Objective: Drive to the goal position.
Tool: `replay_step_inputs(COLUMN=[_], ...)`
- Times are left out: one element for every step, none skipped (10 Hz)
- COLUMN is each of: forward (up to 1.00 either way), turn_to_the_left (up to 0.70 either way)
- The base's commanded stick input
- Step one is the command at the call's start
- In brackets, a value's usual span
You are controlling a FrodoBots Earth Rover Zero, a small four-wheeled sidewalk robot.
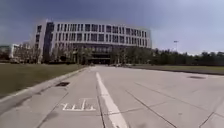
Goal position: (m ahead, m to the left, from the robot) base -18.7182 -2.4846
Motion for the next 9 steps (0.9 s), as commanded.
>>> replay_step_inputs(forward=[0.7,0.7,0.7,0.7,0.7,0.54,0.32,0.1,0.0], turn_to_the_left=[-0.01,-0.01,-0.01,-0.01,-0.01,-0.16,-0.37,-0.58,-0.68])
